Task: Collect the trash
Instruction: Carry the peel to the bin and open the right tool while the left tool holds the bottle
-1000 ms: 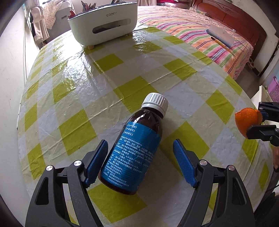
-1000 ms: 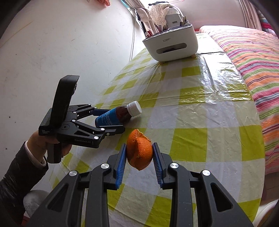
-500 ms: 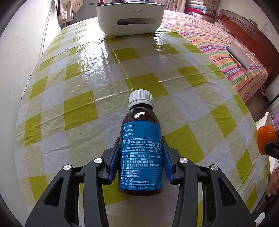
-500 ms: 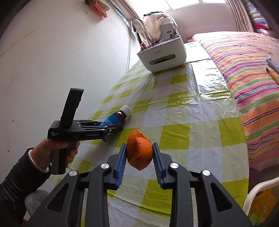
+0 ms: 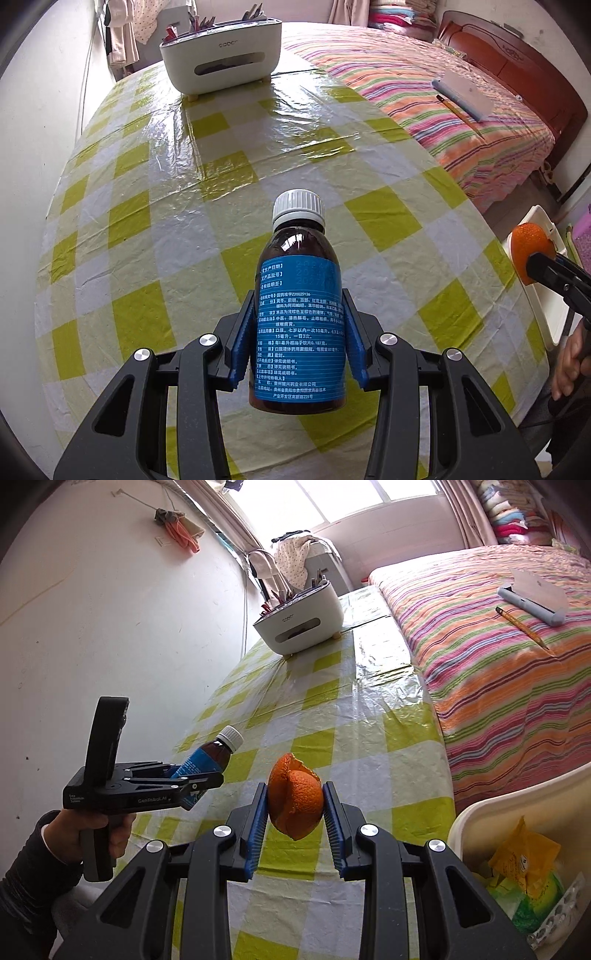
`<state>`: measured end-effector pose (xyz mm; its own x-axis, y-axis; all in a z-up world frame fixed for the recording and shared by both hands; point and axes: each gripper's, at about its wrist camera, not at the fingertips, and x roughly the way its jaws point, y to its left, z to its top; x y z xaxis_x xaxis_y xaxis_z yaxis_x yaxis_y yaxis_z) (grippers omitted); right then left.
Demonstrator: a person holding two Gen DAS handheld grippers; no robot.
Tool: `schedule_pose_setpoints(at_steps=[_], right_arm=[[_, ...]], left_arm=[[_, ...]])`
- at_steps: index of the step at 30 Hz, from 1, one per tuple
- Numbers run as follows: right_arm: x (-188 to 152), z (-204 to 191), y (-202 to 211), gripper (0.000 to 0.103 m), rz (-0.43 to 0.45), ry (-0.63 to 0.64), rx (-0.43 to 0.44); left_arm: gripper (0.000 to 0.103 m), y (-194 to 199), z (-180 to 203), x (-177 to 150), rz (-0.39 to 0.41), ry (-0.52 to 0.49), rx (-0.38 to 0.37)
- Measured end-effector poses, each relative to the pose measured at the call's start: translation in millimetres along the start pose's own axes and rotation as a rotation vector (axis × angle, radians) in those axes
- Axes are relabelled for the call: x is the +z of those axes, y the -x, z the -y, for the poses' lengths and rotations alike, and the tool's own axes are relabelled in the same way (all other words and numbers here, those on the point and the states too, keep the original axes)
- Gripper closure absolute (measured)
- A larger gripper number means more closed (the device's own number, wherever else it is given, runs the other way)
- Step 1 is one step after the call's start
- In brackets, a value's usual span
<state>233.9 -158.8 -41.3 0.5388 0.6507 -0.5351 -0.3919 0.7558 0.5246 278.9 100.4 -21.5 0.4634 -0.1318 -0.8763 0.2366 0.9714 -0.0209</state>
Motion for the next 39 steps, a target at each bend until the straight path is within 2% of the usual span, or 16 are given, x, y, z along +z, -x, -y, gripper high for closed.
schedule_pose_setpoints(at_steps=[11,26,33,39], right_arm=[[-24,31,44,0.074,0.089,-0.073,-0.085],[-46,39,97,0.074,0.257,-0.088,-0.172],[-43,49,118,0.074,0.348,-0.097,-0.303],[-44,66,130,0.074,0.355,-0.120,-0.386]], left_arm=[[0.061,31,48,-20,0.045,-0.042,-0.051],[0.061,47,70,-47,0.073,-0.022,-0.064],[0.061,49,104,-48,0.094,-0.079,-0.104],[0.061,48,131,-54,0.094,-0.081,-0.173]])
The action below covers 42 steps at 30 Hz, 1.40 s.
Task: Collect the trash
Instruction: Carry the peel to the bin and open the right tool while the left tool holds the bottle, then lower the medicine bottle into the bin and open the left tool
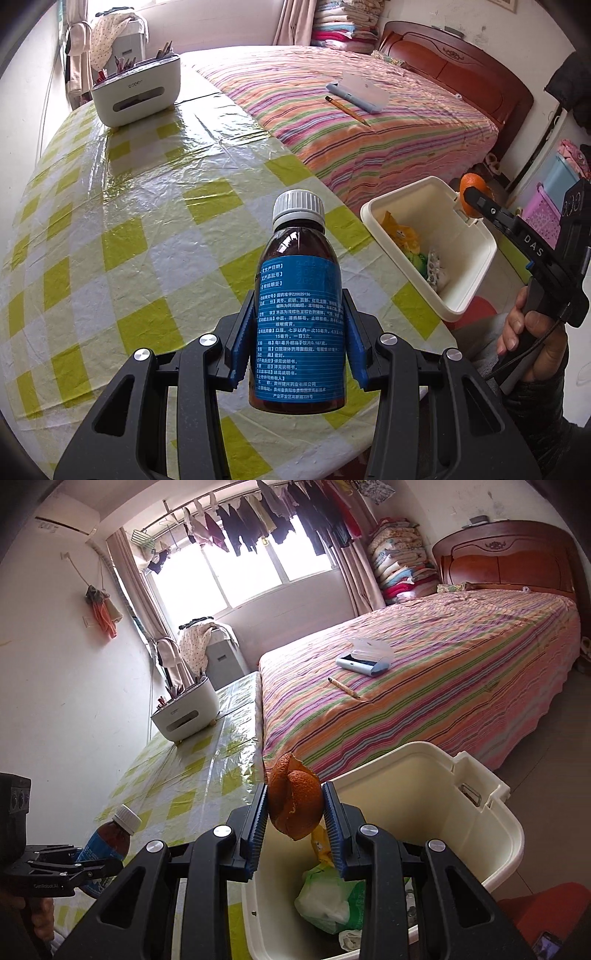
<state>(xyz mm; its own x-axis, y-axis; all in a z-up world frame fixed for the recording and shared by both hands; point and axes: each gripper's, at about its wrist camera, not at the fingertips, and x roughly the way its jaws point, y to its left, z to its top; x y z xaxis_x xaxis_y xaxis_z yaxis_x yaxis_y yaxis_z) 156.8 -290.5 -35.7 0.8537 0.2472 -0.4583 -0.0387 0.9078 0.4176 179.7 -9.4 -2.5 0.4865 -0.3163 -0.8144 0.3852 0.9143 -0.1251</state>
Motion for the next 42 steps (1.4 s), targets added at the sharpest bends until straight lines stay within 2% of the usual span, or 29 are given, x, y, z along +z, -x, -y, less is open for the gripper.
schedule_pose_setpoints(at_steps=[11,13,15,17,28,38,42], right_arm=[[1,28,1,0.072,-0.020,-0.063,-0.056],[1,30,2,0.063,-0.012,-0.080,-0.060],[0,32,5,0.045,0.005,-0.094,-0.064],[0,33,6,0.042,0.015,-0.100,-0.055],[0,60,19,0.041,0.077,-0.267,-0.009],[-1,75,37,0.040,0.187,-0.375,0.021],[-1,80,44,0.040,0.218,-0.383,0.027]], left_arm=[[0.061,-9,31,2,0.000,-0.019,-0.044],[0.061,-11,35,2,-0.001,-0.020,-0.046],[0.061,-14,39,3,-0.007,-0.024,-0.050],[0.061,-17,43,3,-0.011,-0.025,-0.053],[0.061,-30,69,16,-0.019,-0.040,-0.085],[0.060,-57,121,55,-0.016,-0.099,-0.090],[0.057,-75,132,70,-0.020,-0.073,-0.104]])
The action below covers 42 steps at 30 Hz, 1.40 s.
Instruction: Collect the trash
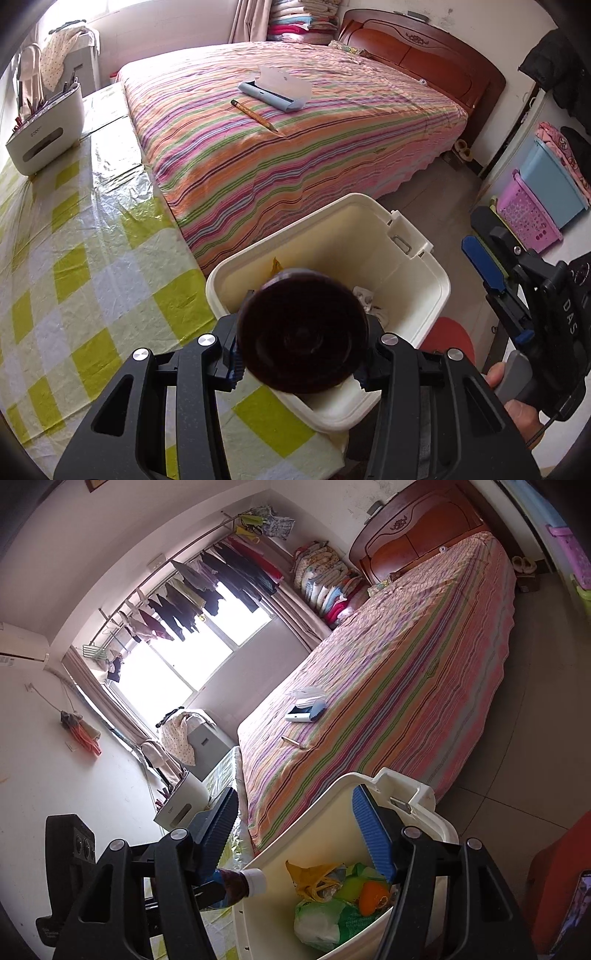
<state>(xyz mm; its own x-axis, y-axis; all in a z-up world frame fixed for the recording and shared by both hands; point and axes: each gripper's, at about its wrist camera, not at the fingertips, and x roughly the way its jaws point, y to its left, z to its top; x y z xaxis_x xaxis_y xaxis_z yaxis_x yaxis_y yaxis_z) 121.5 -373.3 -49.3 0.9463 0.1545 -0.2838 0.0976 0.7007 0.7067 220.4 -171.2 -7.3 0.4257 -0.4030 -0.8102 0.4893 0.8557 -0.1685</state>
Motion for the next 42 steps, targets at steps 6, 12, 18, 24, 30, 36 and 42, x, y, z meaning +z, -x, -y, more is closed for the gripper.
schedule_pose_setpoints(at_steps=[6,12,18,24,30,36,42], right_arm=[[-1,-4,11,0.040,0.026,0.047,0.018],[-25,-27,31,0.035,0.057,0.211,0.061],[-72,-61,47,0.028,0.073,0.452,0.040],[-102,-78,47,0.028,0.030,0.529,0.018],[-113,-87,39,0.028,0.019,0.555,-0.012],[-115,-87,34,0.028,0.005,0.539,-0.027],[-118,-88,33,0.028,0.002,0.554,-0.025]], left_arm=[[0.030,9,-6,-5,0.043,0.063,-0.008],[0.020,66,-29,-54,0.171,0.135,0.113],[0.017,100,-65,-121,0.308,0.172,0.377],[0.017,122,-108,-163,0.412,0.333,0.512],[0.015,133,-107,-172,0.450,0.335,0.460],[0.014,130,-98,-177,0.457,0.301,0.462],[0.013,122,-97,-179,0.432,0.293,0.453]])
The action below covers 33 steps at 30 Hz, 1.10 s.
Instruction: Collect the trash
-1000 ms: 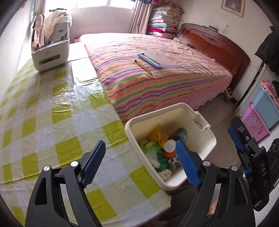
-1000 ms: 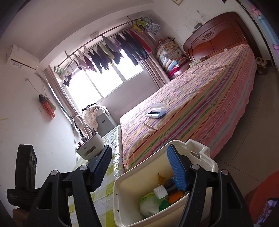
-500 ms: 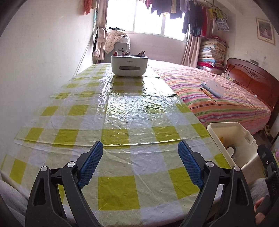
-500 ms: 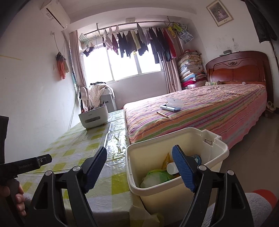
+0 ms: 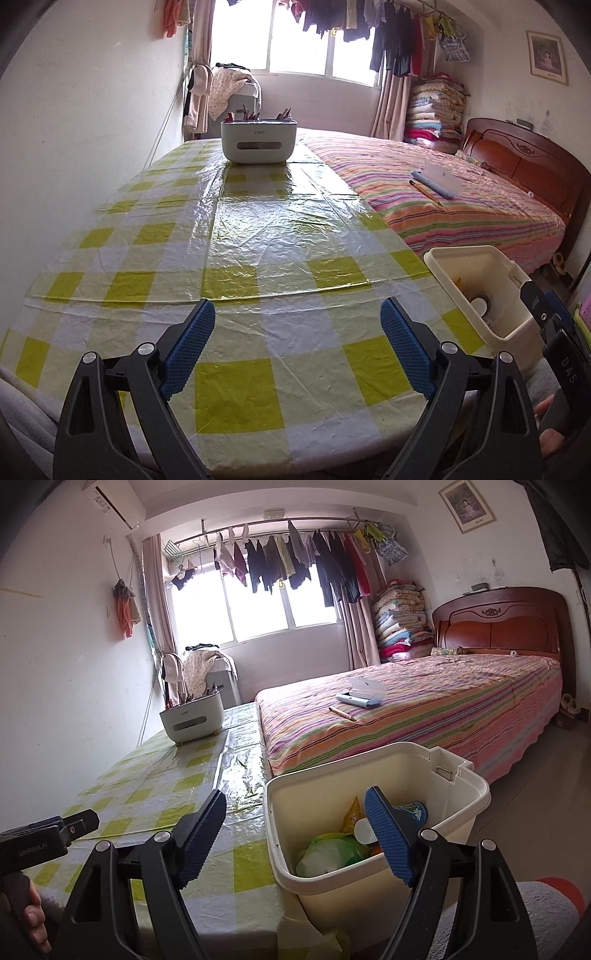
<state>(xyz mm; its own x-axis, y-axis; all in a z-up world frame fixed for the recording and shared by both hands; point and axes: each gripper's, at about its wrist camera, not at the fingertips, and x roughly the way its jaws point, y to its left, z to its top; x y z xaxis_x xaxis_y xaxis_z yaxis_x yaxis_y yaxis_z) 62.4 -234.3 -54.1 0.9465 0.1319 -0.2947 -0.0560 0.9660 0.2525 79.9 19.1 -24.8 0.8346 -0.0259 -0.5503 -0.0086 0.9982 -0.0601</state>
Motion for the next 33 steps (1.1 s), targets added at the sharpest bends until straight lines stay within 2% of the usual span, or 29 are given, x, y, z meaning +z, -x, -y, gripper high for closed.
schedule_pose_setpoints(at_steps=[8,33], right_arm=[[-1.4,-2.2,-0.5,0.028,-0.002,0.003,0.001],[-1.4,-6.6,-2.8,0.028,-0.016,0.021,0.002]], left_arm=[[0.013,-4.2,3.2,-4.6,-0.024,-0.015,-0.009],[0.008,-2.2,9.6,-8.4,-0.017,-0.078,0.031]])
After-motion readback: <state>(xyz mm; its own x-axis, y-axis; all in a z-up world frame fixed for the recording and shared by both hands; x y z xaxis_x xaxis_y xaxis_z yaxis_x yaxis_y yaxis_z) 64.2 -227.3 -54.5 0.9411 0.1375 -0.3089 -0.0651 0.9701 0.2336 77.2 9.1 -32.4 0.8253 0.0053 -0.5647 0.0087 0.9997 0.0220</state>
